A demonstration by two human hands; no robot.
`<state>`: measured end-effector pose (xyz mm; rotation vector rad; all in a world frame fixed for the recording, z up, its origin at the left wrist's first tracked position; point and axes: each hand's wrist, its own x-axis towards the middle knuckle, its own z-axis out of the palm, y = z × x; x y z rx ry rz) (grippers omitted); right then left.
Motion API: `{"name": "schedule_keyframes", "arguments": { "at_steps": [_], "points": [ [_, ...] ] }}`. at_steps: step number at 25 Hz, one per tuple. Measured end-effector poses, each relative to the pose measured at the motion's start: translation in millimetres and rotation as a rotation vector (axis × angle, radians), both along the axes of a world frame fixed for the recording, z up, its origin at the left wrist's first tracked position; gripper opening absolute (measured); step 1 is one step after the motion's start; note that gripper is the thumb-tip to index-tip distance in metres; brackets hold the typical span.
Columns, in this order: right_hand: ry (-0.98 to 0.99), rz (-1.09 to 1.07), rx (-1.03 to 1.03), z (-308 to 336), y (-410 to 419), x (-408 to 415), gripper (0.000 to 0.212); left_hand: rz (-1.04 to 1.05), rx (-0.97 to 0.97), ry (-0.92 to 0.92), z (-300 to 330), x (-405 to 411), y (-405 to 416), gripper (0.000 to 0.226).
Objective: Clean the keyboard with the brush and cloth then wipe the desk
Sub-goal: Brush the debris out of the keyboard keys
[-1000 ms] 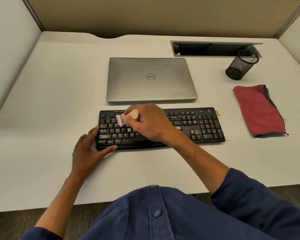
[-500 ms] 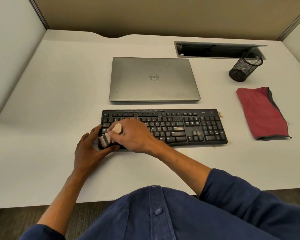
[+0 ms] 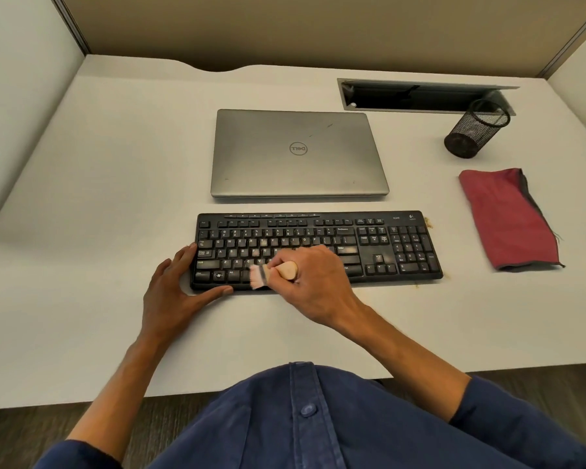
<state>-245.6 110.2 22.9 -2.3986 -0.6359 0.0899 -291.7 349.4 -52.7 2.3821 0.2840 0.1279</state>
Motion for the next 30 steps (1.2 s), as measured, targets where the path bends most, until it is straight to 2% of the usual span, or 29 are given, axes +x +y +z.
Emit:
{"name": "schedule_keyframes", "arguments": {
  "at_steps": [5,10,12,17,22,27,30],
  "points": [
    [-0.126,-0.143,-0.101,-4,-45,-11,0.033,0.020,-0.021,0.005,0,0,-1,0.107],
    [-0.151,-0.247,-0.081,-2,-72,-19,0.027,0.015,-0.026,0.012,0,0,-1,0.111],
    [-0.122,-0.295,-0.055,-2,-80,-21,0.027,0.016,-0.026,0.015,-1,0,-1,0.111],
    [-0.033,-0.449,-0.034,1,-108,-20,0.008,0.020,-0.021,0.016,-1,-1,-1,0.113],
    [0.071,-0.647,-0.022,6,-138,-16,0.011,0.024,-0.023,0.024,-3,-1,1,0.114],
    [0.090,-0.713,-0.038,14,-146,-12,0.014,-0.070,0.088,-0.059,-7,-1,-5,0.103],
    [0.014,-0.699,-0.005,21,-144,-5,0.014,-0.167,0.215,-0.137,-11,2,-13,0.096]
  ]
}}
